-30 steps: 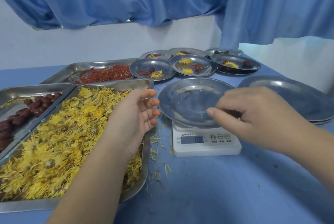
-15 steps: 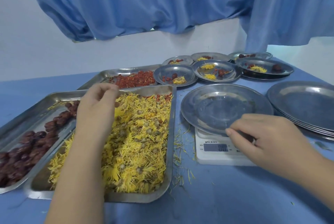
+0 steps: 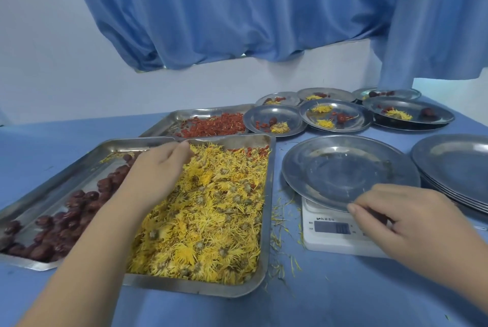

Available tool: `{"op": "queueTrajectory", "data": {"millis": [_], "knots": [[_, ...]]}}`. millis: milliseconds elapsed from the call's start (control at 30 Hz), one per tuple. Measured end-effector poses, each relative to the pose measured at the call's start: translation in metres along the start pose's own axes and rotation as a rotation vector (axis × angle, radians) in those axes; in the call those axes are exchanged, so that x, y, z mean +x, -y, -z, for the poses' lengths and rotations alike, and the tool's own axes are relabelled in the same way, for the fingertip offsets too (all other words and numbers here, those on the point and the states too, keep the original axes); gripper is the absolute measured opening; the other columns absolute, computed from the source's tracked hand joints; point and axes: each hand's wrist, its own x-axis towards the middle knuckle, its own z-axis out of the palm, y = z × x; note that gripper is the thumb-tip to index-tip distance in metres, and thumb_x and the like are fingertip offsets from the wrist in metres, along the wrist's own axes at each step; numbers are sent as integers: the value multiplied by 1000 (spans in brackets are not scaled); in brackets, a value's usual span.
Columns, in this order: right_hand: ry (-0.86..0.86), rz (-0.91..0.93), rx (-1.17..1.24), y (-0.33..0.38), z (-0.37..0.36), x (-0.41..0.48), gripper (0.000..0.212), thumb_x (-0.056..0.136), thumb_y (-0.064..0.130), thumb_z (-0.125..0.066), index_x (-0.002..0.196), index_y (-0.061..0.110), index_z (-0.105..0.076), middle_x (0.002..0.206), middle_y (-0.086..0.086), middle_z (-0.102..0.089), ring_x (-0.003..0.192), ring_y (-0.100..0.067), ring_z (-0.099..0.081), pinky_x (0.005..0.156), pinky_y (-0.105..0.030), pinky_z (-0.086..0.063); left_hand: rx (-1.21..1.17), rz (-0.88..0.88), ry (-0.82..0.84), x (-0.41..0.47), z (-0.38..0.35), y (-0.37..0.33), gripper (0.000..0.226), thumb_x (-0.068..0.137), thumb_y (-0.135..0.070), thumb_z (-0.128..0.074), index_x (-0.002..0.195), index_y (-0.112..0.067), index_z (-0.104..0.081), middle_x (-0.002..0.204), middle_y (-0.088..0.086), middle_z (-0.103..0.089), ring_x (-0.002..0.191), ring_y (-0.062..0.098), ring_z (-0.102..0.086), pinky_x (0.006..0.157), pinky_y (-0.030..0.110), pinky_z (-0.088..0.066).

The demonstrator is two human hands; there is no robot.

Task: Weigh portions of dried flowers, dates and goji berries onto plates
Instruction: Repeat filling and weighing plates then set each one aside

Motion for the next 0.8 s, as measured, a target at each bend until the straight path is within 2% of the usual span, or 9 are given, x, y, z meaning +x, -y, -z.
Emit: {"op": "queueTrajectory", "data": {"millis": [133, 267, 367, 433, 533, 633, 700, 800], "knots": [[9, -3, -7, 1, -1, 0, 36, 88, 41, -43, 58, 23, -54, 53, 10, -42, 48, -10, -45, 43, -30, -43, 47, 4, 34, 7, 3, 16, 36, 100, -53, -30, 96, -38, -63, 99, -17, -67, 87, 6, -63, 79, 35, -52], [29, -12, 0, 0, -3, -1, 38, 88, 43, -41, 59, 23, -55, 53, 10, -43, 49, -11, -46, 45, -31, -44, 96, -21, 175, 10, 9, 26, 24, 97, -51, -42, 100, -42, -64, 103, -19, -66, 89, 6, -64, 73, 29, -48], [30, -16, 12, 0, -2, -2, 39, 88, 45, -41, 60, 24, -57, 53, 11, -44, 49, -10, -48, 45, -30, -44, 174, -45, 238, 8, 0, 29, 18, 99, -39, -45, 102, -44, -62, 100, -17, -66, 71, 15, -66, 66, 36, -57], [27, -16, 16, 1, -3, -1, 38, 88, 46, -41, 60, 25, -57, 53, 12, -44, 49, -8, -48, 44, -29, -43, 192, -50, 210, 11, -6, 31, 18, 99, -31, -48, 104, -41, -62, 103, -15, -65, 80, 24, -69, 70, 38, -58], [33, -6, 15, 0, -4, -2, 38, 87, 45, -42, 60, 24, -57, 52, 12, -45, 49, -8, -48, 44, -29, -44, 243, -73, 183, 25, -12, 36, 25, 98, -25, -52, 120, -35, -58, 127, -8, -61, 97, 23, -67, 75, 30, -53], [41, -4, 28, -3, -6, -3, 39, 87, 44, -43, 59, 22, -59, 52, 10, -47, 48, -10, -50, 45, -30, -46, 380, -124, 312, 38, -20, 40, 46, 96, -21, -57, 141, -29, -47, 144, -4, -51, 117, 16, -58, 96, 31, -46], [37, 3, 31, -4, -6, -3, 39, 87, 44, -43, 59, 22, -59, 52, 10, -47, 47, -11, -50, 44, -29, -46, 440, -136, 395, 44, -23, 39, 51, 94, -21, -61, 142, -29, -47, 139, -3, -54, 119, 16, -55, 100, 32, -44], [34, 8, 28, -5, -5, -2, 39, 88, 45, -42, 59, 23, -58, 52, 10, -46, 47, -8, -47, 43, -28, -44, 503, -170, 387, 51, -24, 39, 42, 91, -25, -65, 131, -28, -58, 115, -4, -64, 100, 12, -59, 89, 31, -50]]}}
